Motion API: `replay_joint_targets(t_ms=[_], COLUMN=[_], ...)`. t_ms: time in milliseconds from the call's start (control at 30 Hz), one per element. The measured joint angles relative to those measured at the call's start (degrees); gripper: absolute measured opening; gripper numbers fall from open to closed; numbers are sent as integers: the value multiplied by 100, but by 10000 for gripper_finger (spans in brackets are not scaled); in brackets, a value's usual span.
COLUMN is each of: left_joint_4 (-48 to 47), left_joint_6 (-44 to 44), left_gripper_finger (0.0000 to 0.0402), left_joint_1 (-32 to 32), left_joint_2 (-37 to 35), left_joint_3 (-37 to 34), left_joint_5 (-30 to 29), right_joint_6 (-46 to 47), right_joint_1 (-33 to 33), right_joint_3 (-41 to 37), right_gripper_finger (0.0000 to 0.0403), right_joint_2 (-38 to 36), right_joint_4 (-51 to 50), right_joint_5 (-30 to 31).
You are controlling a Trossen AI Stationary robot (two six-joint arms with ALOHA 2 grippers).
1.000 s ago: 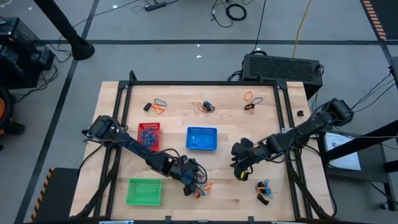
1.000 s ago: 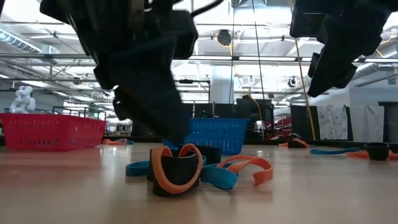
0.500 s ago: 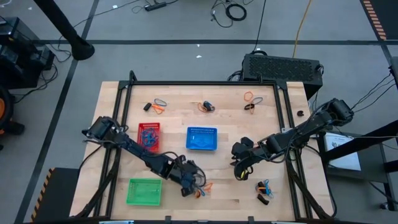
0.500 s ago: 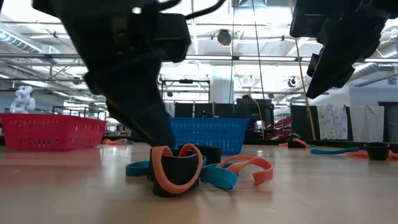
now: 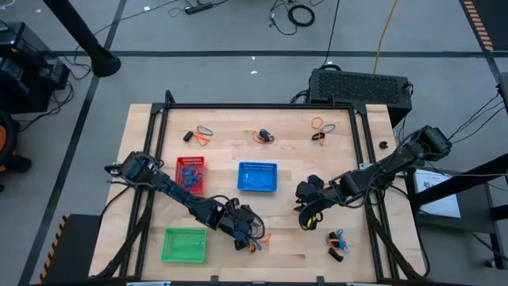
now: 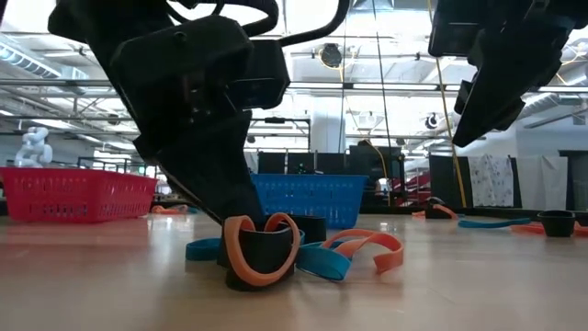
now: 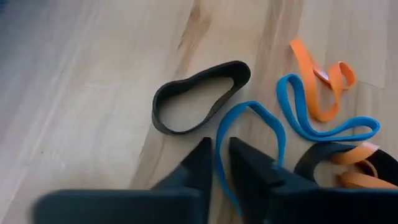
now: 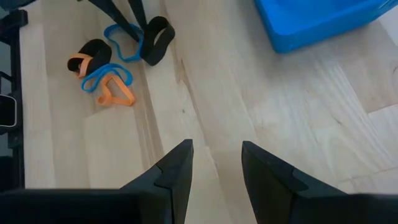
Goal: Sort rubber bands into baskets
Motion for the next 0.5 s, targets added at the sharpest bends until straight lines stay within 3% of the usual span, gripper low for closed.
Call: replay_joint_targets(t_ms=[100, 333, 500], left_joint_4=[-10, -77, -634], left_joint_6=[128, 181, 310], left_gripper_finger=[10, 4, 3], left_joint_1=[-8, 67, 78], left_joint_2=[-92, -602, -1301], left_joint_3=[51, 124, 121], left_joint_5=[114, 43, -369], right_joint_6=[-2, -115, -21], right_joint_1=[-11, -203, -345], right_joint_3=[0, 0, 0], right_gripper_finger=[130, 130, 130], right_joint_2=[0, 0, 0], right_joint_4=[-3, -99, -489], right_joint_5=[0, -17, -25])
